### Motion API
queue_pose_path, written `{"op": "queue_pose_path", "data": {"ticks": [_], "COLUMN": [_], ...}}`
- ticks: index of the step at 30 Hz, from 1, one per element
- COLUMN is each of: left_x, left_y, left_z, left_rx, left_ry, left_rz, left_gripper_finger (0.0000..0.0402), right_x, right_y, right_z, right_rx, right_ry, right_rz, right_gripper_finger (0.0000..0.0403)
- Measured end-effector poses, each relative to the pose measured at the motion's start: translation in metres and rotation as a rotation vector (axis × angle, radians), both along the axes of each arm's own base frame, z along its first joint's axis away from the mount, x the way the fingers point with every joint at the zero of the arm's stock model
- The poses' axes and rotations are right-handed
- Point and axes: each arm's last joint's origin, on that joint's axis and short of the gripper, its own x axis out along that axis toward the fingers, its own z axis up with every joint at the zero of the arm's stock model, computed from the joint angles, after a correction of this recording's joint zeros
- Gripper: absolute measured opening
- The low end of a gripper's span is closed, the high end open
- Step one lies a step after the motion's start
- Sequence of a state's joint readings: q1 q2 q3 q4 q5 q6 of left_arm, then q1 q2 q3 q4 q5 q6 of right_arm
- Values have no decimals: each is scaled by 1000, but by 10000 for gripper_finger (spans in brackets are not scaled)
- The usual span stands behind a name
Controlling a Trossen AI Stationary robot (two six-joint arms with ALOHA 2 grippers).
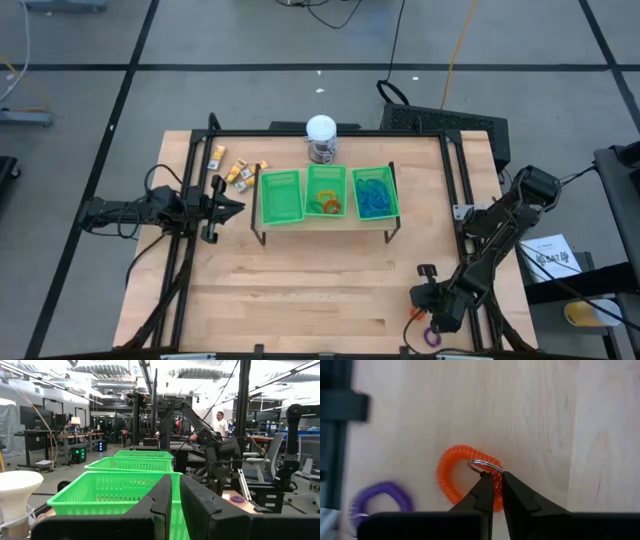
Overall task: Pick & Place Office Desk Supplies
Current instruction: Put the orange spring keychain into the center green bin on the shelf
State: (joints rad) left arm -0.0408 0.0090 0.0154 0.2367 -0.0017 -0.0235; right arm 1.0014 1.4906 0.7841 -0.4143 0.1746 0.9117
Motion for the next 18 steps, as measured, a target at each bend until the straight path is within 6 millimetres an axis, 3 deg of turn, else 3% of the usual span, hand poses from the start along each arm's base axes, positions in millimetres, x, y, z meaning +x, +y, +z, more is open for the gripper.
{"op": "queue_pose_path", "data": {"ticks": [5,10,18], "left_x": [0,0,0], "left_y": [0,0,0], "left_z": [0,0,0], "left_rx": [0,0,0], "left_ry": [0,0,0], "left_rz": [0,0,0], "left_gripper_finger": [45,45,45], "right_x": [4,12,45], "right_y": [-3,-3,-22], "right_z": [21,46,74], "right_rx": [96,154,171], "right_ry": [-88,-312,-596], "right_rz": [6,39,-45], "right_gripper_finger": [11,10,10]}}
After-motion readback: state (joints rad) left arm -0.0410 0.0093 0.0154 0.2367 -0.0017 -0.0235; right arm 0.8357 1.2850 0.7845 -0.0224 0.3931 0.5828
